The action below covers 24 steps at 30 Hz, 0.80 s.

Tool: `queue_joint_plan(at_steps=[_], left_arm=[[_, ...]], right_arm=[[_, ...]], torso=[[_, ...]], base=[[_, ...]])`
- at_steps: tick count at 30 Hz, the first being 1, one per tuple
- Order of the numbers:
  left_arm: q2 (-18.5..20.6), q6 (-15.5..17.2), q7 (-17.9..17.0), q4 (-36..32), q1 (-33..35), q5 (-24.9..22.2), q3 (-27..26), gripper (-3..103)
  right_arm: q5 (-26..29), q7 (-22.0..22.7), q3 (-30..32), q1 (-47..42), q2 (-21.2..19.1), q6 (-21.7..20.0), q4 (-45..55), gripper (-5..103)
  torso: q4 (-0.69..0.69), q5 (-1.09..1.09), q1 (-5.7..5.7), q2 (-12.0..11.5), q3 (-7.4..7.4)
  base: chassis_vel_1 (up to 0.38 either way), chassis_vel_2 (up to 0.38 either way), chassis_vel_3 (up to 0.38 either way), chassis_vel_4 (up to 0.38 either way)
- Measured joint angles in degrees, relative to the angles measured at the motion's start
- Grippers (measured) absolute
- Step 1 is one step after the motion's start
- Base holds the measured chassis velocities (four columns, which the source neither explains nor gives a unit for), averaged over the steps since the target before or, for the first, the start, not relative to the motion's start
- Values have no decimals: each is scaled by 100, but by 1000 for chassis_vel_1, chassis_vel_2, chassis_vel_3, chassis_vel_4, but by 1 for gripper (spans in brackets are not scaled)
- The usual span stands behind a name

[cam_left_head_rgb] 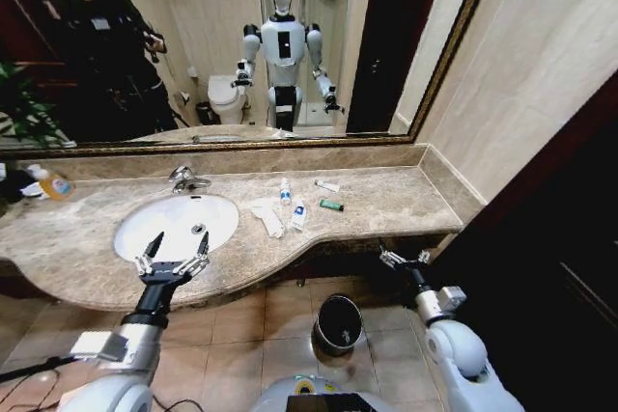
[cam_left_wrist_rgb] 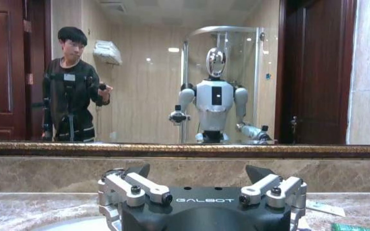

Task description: Pick up the trash from the sink and place it in the trash bin.

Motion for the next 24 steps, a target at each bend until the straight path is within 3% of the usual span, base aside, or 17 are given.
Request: queue_joint_plan(at_steps=[4,10,16,19,24], left_arm=[[0,0,0,0,0,0,0,100],[0,0,0,0,0,0,0,100],[0,0,0,0,0,0,0,100],[0,0,0,0,0,0,0,100],[0,0,0,0,0,0,0,100]], right_arm=[[87,-163,-114,104,-38,-56,105,100],[135,-222,-300,313,-62,-456,380,100],[53,-354,-472,360,-117,-512,382,100],[127,-666,-518,545,-345,-556,224,100],[295,-711,-559,711,-574,-712,173,100]], torso=[[-1,0,-1,1,0],[0,-1,0,0,0],[-1,-1,-1,0,0],[-1,0,-1,0,0],[-1,0,0,0,0]], base=[[0,0,0,0],[0,0,0,0],[0,0,0,0],[0,0,0,0],[0,0,0,0]])
